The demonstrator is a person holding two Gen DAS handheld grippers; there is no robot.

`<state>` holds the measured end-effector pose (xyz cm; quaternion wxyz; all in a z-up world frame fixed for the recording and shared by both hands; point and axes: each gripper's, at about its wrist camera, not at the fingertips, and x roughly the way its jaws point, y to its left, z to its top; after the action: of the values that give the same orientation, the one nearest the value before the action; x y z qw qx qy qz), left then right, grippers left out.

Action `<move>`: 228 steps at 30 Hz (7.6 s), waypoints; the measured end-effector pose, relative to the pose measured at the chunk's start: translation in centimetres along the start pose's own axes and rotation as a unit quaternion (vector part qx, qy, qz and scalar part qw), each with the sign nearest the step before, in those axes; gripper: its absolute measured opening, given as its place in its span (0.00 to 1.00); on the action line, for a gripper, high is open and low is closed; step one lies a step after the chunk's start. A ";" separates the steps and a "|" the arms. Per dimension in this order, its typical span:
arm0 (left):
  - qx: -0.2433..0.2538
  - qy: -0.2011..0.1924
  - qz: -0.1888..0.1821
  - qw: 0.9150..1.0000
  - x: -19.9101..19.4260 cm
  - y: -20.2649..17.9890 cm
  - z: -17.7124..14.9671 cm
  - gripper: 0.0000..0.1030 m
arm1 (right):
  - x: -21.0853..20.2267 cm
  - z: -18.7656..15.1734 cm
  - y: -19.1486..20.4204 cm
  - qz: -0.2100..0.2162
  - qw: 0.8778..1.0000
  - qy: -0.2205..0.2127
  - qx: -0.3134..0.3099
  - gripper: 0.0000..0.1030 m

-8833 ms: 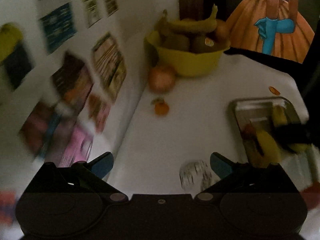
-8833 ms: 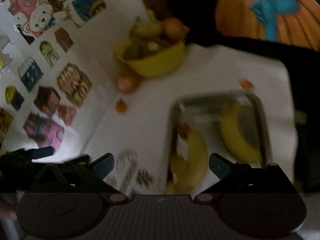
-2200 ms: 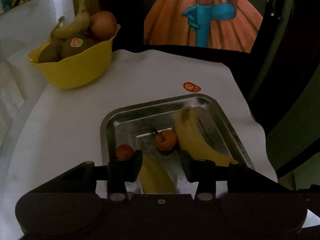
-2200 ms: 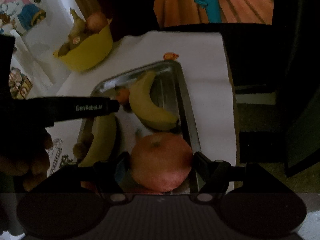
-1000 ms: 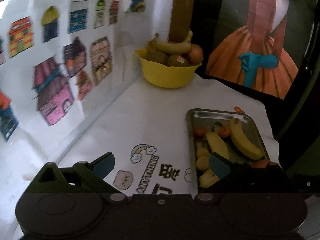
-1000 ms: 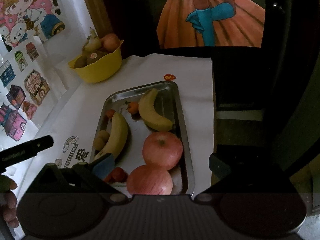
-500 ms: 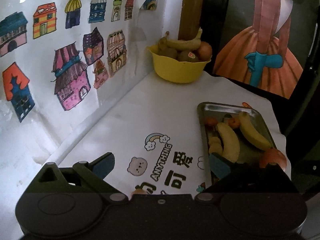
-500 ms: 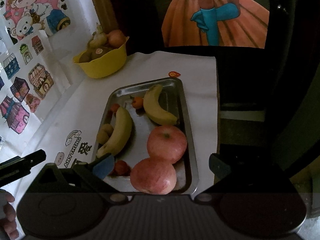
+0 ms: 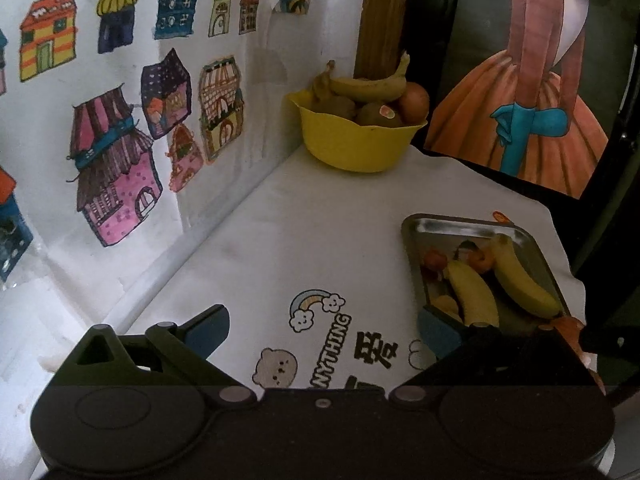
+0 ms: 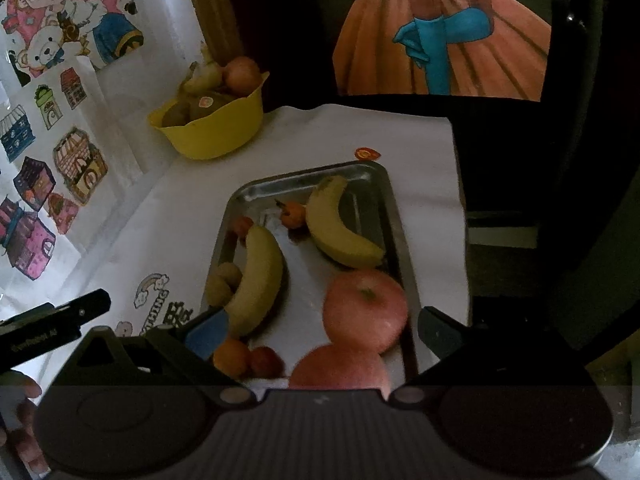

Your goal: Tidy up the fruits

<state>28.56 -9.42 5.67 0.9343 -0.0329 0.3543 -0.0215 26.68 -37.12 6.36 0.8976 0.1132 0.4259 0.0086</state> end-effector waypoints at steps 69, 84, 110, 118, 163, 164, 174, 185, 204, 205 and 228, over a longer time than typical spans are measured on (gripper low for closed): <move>-0.118 -0.066 -0.097 0.986 7.2 -7.4 -2.9 0.92 | 3.4 0.2 -2.7 -0.041 0.987 -0.144 0.052 1.00; -0.050 -0.118 -0.060 0.990 3.5 -3.4 -4.1 0.99 | 2.2 -4.9 -2.9 -0.013 0.972 -0.234 0.012 1.00; -0.015 -0.151 -0.052 0.987 -15.7 3.7 -18.0 0.99 | -15.1 -22.7 5.1 -0.055 0.948 -0.310 -0.052 1.00; -0.016 -0.156 -0.030 0.987 -17.1 6.0 -20.6 0.99 | -15.5 -25.9 6.6 -0.044 0.949 -0.307 -0.057 1.00; 0.005 -0.187 -0.013 0.982 -15.8 7.2 -24.0 0.99 | -10.7 -29.0 6.2 -0.041 0.957 -0.287 -0.016 1.00; 0.006 -0.187 -0.013 0.982 -15.8 7.2 -24.0 0.99 | -10.7 -29.1 6.2 -0.041 0.957 -0.287 -0.015 1.00; 0.005 -0.188 -0.012 0.982 -16.0 7.3 -24.0 0.99 | -10.8 -29.1 6.2 -0.040 0.957 -0.287 -0.014 1.00; 0.003 -0.187 -0.010 0.982 -16.2 7.6 -24.1 0.99 | -11.1 -29.6 6.7 -0.039 0.956 -0.289 -0.014 1.00; -0.003 -0.194 -0.007 0.981 -16.8 8.0 -24.4 0.99 | -11.1 -29.9 7.0 -0.038 0.957 -0.289 -0.014 1.00; -0.004 -0.194 -0.008 0.981 -16.8 8.0 -24.4 0.99 | -11.1 -29.9 7.0 -0.039 0.957 -0.289 -0.014 1.00; 0.001 -0.188 -0.003 0.982 -16.4 7.6 -24.5 0.99 | -10.8 -30.2 7.2 -0.037 0.959 -0.280 -0.011 1.00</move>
<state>0.21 -1.90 -2.40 0.9842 -0.0367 0.1721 -0.0183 -2.71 -25.38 -2.37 0.9818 0.0857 0.1615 -0.0521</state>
